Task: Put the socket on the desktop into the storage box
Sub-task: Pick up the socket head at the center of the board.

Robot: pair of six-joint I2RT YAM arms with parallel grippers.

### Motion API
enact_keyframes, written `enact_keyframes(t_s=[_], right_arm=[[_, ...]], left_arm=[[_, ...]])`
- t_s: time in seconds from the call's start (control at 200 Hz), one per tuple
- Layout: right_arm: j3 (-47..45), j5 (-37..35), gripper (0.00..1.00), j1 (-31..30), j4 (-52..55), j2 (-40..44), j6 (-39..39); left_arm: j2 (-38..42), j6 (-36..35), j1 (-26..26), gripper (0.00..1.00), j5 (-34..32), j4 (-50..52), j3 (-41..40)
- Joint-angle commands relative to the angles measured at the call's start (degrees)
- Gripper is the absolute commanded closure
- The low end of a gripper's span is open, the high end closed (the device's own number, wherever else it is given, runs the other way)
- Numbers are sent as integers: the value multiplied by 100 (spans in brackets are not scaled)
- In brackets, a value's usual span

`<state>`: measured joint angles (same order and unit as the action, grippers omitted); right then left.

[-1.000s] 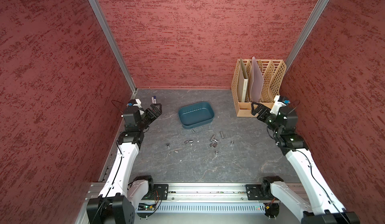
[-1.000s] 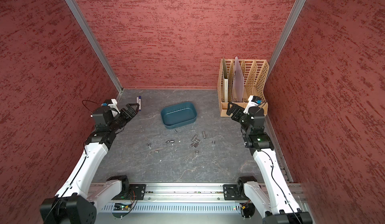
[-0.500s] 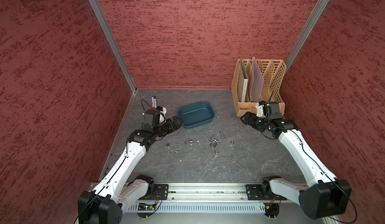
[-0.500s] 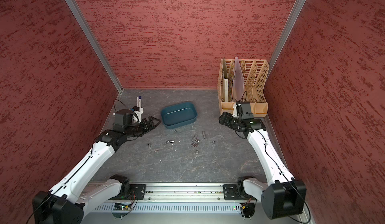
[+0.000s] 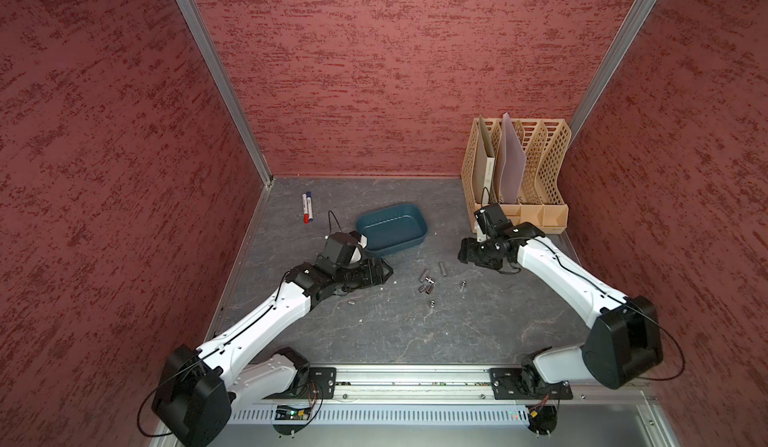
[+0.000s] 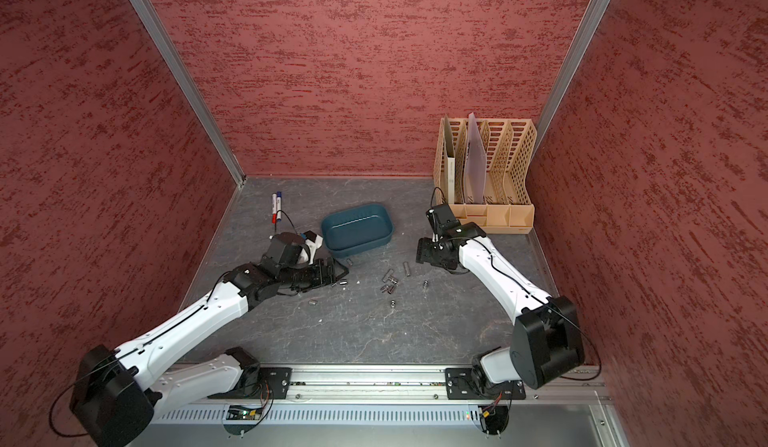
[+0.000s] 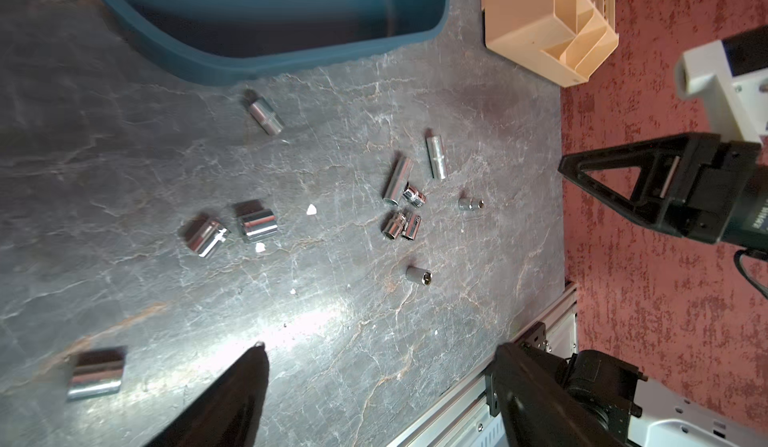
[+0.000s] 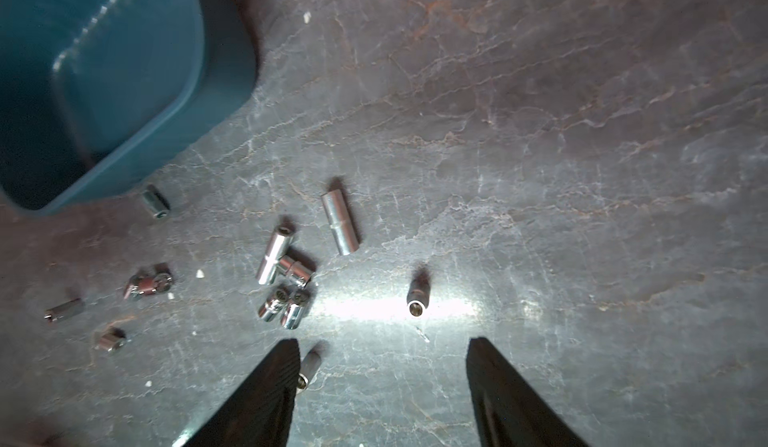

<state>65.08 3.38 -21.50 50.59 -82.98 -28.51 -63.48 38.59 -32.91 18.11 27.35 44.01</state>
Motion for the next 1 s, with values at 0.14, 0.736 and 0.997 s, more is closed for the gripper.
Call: enact_keyframes(t_s=[0.14, 0.736, 0.997], right_arm=[[-10, -373, 35, -109, 230, -567, -134], [-391, -178, 46, -311, -54, -1308, -250], [-544, -107, 51, -342, -277, -1406, -330]], left_arm=[[-244, 178, -355, 11, -304, -411, -149], [-389, 251, -488, 11, -413, -454, -249], [-445, 281, -538, 13, -391, -544, -300]])
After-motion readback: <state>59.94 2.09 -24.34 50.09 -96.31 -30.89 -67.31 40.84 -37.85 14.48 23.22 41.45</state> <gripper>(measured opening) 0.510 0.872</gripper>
